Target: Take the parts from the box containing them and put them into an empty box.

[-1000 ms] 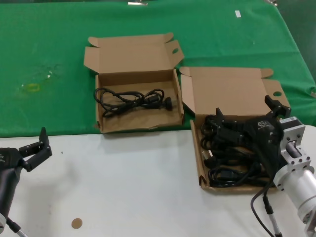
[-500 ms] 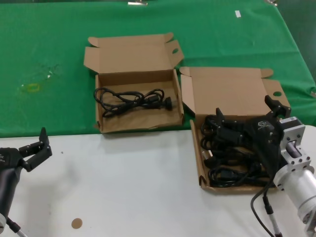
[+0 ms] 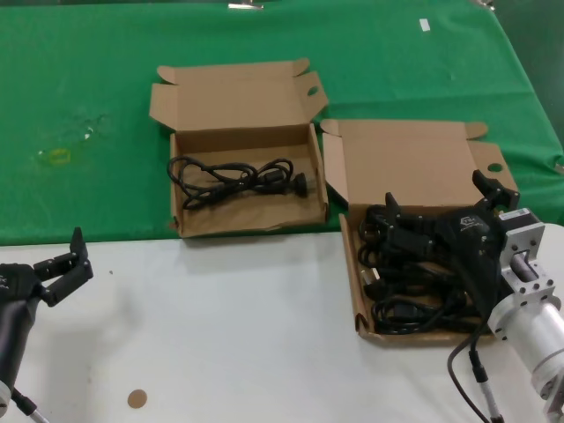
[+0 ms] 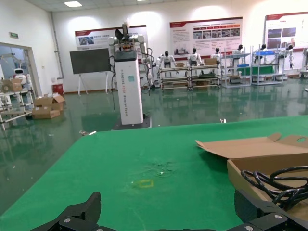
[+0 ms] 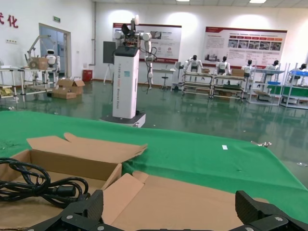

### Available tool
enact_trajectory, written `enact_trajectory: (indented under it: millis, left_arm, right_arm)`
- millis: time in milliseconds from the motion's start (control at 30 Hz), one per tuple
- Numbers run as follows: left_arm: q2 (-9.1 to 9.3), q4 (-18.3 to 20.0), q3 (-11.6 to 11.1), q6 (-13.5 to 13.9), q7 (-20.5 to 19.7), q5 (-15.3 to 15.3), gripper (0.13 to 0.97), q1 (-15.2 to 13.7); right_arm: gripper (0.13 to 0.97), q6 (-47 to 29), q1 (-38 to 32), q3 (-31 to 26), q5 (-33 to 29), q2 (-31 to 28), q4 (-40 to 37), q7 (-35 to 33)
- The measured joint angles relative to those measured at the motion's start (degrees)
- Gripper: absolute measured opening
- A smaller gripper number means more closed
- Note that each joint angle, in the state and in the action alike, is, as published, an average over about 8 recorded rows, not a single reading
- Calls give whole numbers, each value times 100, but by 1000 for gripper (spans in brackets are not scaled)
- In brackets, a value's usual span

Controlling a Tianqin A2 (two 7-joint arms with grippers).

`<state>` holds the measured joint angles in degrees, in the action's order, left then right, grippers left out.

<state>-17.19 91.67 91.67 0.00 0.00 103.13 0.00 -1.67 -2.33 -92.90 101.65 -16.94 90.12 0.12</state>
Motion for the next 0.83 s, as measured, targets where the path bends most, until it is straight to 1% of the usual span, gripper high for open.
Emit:
enact_trajectory:
  millis: [833]
  left_arm:
    - [0,0,0,0,0,0,966,0]
  right_arm:
    - [966,0,0,0,0,0,0,0]
